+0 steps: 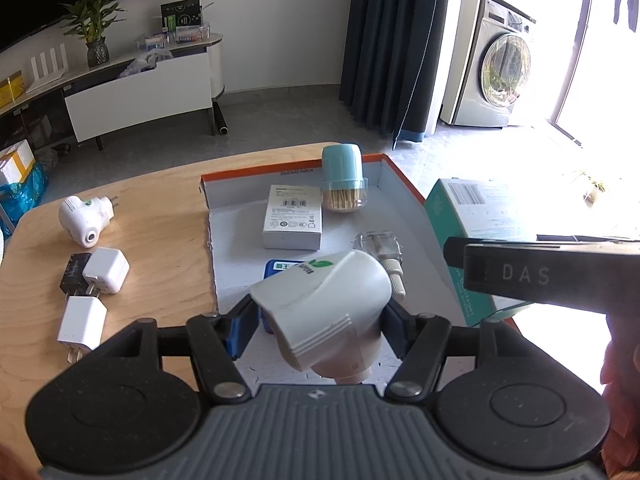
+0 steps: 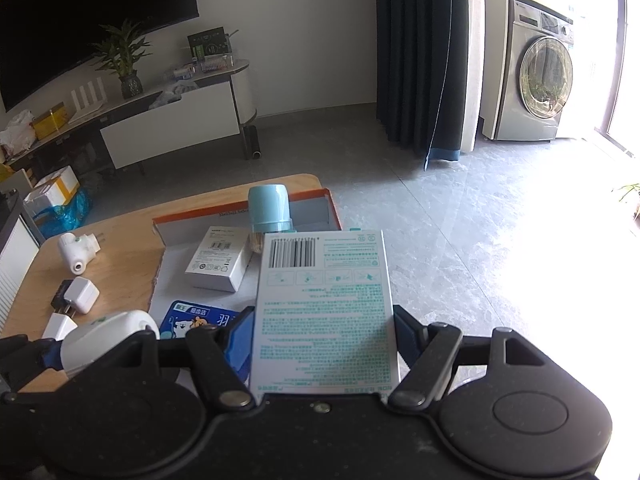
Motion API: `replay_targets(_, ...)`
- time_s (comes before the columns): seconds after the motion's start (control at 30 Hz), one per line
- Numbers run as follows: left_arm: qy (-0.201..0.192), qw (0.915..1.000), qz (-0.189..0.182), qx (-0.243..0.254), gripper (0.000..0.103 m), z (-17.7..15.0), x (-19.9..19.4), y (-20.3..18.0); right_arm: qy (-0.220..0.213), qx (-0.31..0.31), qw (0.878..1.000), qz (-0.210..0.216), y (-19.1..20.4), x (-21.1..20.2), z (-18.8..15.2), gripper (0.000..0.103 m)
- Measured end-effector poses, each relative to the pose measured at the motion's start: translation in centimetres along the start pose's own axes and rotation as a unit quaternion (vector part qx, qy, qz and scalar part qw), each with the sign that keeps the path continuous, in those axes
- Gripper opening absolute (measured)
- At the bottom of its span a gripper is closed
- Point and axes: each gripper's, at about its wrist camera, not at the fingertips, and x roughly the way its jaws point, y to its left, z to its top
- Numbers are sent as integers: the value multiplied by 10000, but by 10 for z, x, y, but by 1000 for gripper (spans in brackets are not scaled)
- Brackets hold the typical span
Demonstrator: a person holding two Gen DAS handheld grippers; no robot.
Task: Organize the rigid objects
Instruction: 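Carry the white plug adapter with the left tool while the right tool carries the teal box to the tray, then lower the plug adapter into the tray and open the left tool while the right tool releases the teal box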
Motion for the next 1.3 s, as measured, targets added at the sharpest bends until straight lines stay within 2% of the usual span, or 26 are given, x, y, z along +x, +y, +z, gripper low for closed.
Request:
replay_targets(0.77,147,9999,18,-42,66,-4,11,1,261,79,9996,11,-3,23,-5,85)
replay_targets(1.0,243,9997,14,-50,66,-7,18,1,160,178,9997,16,-8,19,-5,84)
replay_targets(1.13,324,9994,-133,-59,66,-7,23,-2,78,184,9998,-10,-9,14,-4,84)
replay_targets(1.23,382,9988,-299,29,71,-8,24,-5,23,172,9998,5,-8,11,-3,84)
replay_targets(1.3,290,9993,-240,47,79,-9,19,-6,3,151,9999,21,-6,9,-3,84)
